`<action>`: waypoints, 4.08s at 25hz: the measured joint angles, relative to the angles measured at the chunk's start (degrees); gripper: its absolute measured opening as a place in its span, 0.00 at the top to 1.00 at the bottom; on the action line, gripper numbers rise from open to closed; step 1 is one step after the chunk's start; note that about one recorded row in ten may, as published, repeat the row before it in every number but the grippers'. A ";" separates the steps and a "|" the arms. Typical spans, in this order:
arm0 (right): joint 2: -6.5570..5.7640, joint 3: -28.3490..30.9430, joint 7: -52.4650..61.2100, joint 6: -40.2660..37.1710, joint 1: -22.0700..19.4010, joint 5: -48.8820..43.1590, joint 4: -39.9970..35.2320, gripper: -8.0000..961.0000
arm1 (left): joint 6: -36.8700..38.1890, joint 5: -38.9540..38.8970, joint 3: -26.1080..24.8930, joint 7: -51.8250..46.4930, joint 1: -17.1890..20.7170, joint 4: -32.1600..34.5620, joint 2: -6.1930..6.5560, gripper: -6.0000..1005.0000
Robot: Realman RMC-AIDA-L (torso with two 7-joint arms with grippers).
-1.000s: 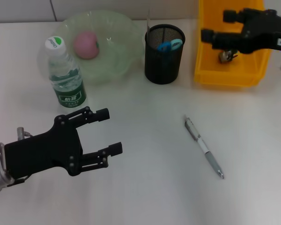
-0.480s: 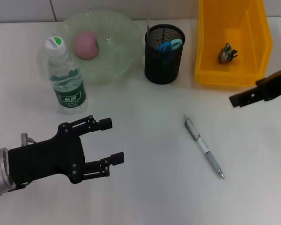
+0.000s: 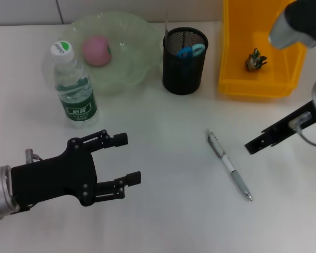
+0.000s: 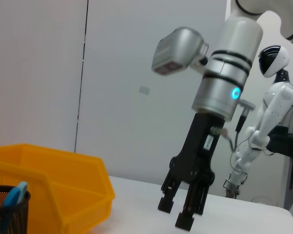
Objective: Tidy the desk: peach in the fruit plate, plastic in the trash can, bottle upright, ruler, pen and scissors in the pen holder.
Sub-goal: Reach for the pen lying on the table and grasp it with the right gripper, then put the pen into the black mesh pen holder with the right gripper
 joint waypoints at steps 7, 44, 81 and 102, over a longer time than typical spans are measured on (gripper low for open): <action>0.23 -1.55 0.17 6.73 2.74 2.96 9.91 0.15 | -0.12 0.00 -0.04 0.10 -0.02 -0.12 -0.03 0.20; 0.18 -5.64 0.31 16.26 9.48 6.41 25.55 0.53 | -0.67 0.00 -0.03 0.29 0.06 -0.13 -0.02 0.20; 0.01 -6.69 0.30 18.92 7.99 6.50 23.78 0.86 | -0.66 0.00 -0.44 0.47 0.34 -0.13 -0.02 0.20; -0.26 3.32 -55.12 60.05 -8.26 52.33 11.32 0.87 | -1.01 -0.49 -0.77 1.16 0.37 -0.12 -0.03 0.20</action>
